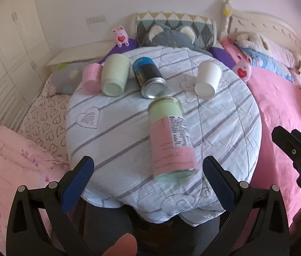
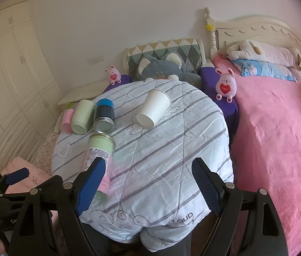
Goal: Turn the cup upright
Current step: 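Grasp the lying jar around its body with the left tool, then lift and rotate the jar with the left tool, opening up, set it down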
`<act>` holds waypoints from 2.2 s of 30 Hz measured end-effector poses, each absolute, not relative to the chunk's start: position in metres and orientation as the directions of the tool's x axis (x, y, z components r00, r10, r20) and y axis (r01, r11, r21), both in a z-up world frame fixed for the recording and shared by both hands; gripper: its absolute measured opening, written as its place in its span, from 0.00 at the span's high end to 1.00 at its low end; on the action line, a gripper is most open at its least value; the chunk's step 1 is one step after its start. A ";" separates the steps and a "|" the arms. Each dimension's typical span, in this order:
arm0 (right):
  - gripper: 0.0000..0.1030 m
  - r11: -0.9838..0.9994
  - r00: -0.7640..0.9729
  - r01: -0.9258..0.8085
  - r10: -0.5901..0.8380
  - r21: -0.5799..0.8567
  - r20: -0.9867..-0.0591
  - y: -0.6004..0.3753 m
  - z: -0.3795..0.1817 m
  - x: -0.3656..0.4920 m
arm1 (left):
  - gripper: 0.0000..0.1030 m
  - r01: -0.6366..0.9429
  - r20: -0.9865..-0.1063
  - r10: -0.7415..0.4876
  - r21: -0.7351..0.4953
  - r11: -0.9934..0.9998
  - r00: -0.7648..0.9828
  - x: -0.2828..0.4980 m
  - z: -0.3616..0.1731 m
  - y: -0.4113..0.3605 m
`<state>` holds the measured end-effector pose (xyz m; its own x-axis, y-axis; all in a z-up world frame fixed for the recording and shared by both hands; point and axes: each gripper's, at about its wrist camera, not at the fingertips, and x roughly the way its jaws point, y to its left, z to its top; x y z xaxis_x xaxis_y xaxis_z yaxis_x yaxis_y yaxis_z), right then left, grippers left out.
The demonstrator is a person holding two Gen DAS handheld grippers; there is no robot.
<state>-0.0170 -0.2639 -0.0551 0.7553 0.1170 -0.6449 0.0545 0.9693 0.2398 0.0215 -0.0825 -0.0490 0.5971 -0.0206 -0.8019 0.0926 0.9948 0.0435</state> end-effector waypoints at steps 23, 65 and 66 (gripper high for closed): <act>0.18 0.950 0.651 0.072 0.185 0.303 -0.736 -0.296 -0.116 0.064 | 0.17 -0.002 -0.958 -0.087 -0.091 0.996 0.272 0.133 -0.134 -0.102; 0.18 0.977 0.658 0.133 0.039 0.168 -0.752 -0.248 -0.081 -0.001 | 0.00 0.237 -0.433 -0.180 0.081 0.968 0.883 0.055 -0.100 -0.099; 0.18 0.977 0.663 0.132 0.038 0.168 -0.747 -0.247 -0.079 -0.004 | 0.00 0.240 -0.440 -0.179 0.085 0.967 0.880 0.054 -0.098 -0.098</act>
